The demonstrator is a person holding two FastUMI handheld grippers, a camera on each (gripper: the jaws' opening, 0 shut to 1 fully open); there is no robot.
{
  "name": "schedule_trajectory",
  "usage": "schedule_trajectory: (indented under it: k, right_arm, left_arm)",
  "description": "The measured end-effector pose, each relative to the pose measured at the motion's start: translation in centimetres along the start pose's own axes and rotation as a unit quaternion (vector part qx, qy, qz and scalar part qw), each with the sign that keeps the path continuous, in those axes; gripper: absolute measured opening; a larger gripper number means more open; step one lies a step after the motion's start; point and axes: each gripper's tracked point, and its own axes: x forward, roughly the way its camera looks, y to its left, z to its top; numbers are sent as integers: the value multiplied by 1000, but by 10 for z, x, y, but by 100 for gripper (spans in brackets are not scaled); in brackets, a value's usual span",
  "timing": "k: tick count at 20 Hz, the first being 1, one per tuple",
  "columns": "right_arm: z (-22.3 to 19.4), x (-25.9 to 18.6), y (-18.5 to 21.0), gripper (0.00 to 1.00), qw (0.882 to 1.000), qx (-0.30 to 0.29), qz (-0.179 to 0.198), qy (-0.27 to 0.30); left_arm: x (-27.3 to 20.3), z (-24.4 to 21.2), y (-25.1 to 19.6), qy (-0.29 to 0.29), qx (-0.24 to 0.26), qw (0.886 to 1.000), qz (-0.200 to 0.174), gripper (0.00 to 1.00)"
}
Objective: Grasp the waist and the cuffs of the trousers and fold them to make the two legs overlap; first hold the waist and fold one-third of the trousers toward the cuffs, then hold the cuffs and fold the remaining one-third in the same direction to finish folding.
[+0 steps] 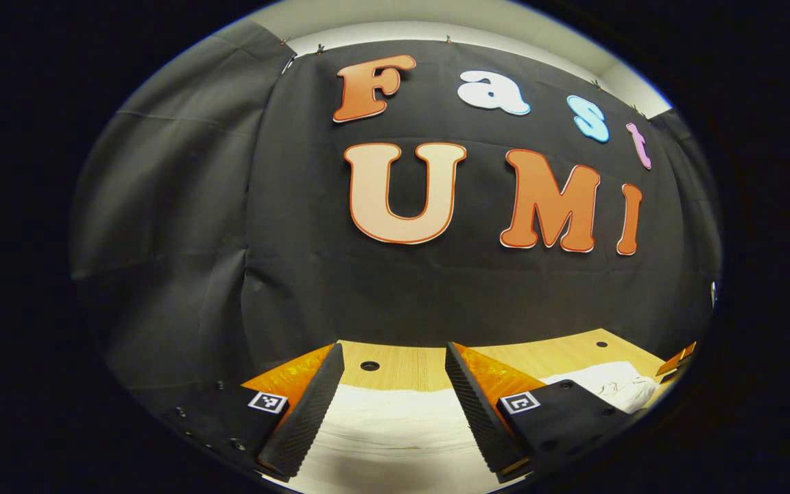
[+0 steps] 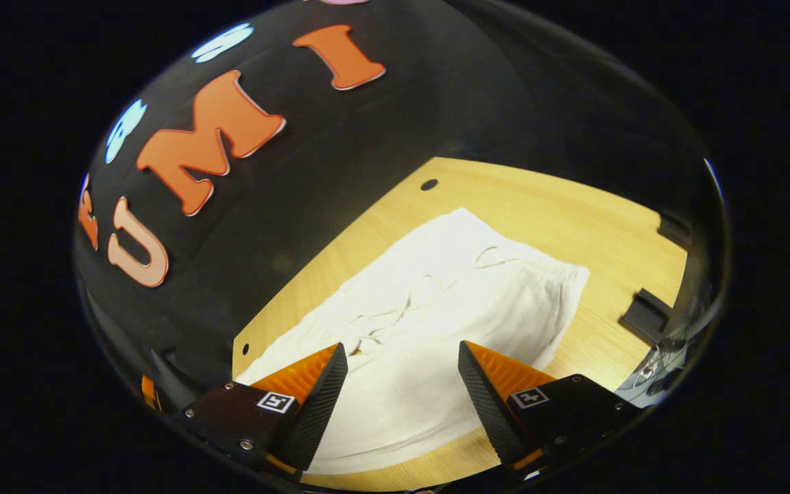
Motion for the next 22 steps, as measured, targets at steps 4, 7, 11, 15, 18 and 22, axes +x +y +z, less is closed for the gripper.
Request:
schedule_trajectory:
  k: [4, 7, 11, 15, 18, 22]
  right_arm:
    - [-5, 7, -42, 98, 998, 55, -36, 14]
    - [-12, 12, -71, 98, 992, 107, -55, 33]
    - [-23, 19, -106, 98, 983, 151, -87, 51]
    - [-28, 29, -120, 99, 977, 181, -98, 63]
    - [-30, 37, -127, 99, 974, 189, -100, 73]
    - [-27, 51, -122, 99, 970, 212, -90, 82]
  left_arm:
    - [-1, 0, 0, 2, 7, 1000, 11, 97]
    - [-3, 0, 2, 3, 11, 1000, 14, 97]
    - [-3, -3, 5, 9, 12, 1000, 23, 97]
    - [-2, -7, 6, 17, 12, 999, 33, 97]
    - [-3, -9, 9, 22, 7, 999, 42, 97]
    - [-1, -11, 12, 24, 7, 998, 58, 97]
